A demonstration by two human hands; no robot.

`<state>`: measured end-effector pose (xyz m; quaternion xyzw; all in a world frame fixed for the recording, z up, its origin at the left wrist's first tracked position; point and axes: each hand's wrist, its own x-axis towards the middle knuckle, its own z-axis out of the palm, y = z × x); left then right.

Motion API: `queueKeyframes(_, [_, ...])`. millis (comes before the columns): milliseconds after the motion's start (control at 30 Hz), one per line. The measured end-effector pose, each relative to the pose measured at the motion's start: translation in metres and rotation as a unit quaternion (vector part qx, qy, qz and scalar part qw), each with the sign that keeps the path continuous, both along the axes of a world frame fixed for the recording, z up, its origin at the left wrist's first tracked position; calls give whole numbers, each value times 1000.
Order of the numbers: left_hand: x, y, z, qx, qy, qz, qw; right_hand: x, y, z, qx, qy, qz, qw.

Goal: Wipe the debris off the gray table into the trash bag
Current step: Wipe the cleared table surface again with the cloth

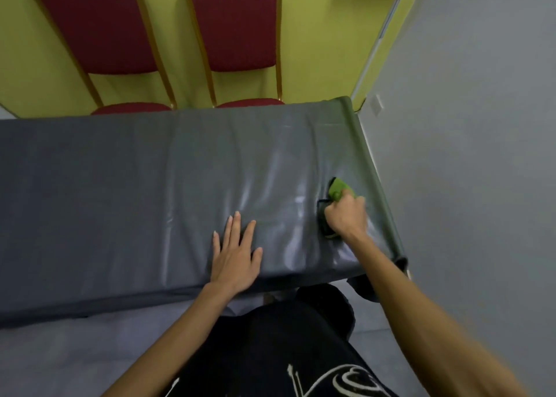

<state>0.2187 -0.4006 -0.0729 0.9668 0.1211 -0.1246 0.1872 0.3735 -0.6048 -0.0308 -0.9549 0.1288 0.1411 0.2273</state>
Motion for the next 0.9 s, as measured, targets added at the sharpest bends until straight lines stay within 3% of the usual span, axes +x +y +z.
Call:
queueKeyframes(133, [-21,8,2,3,-24,84,996,-51,70,-8,41,3,127,991])
queueKeyframes(267, [-45,39,2,15,-35,153,987,-65,96,-6,27,30,297,954])
queueKeyframes(333, [-54,57,2,16,-41,172,984,-45,83,-3,10,29,290,957])
queueKeyframes(467, [-74,99,2,19,-34,292,956,-11,49,0,-22,-9,179,984])
queueKeyframes(567, [-91,126,2,21,-28,329,944,-11,71,0,-5,13,138,990])
queueKeyframes(733, [-96,131,0,0,-36,323,946,-44,179,1,66,69,277,956])
queueKeyframes(900, [-99,130,-3,14,-27,313,949,-117,268,-1,57,53,373,924])
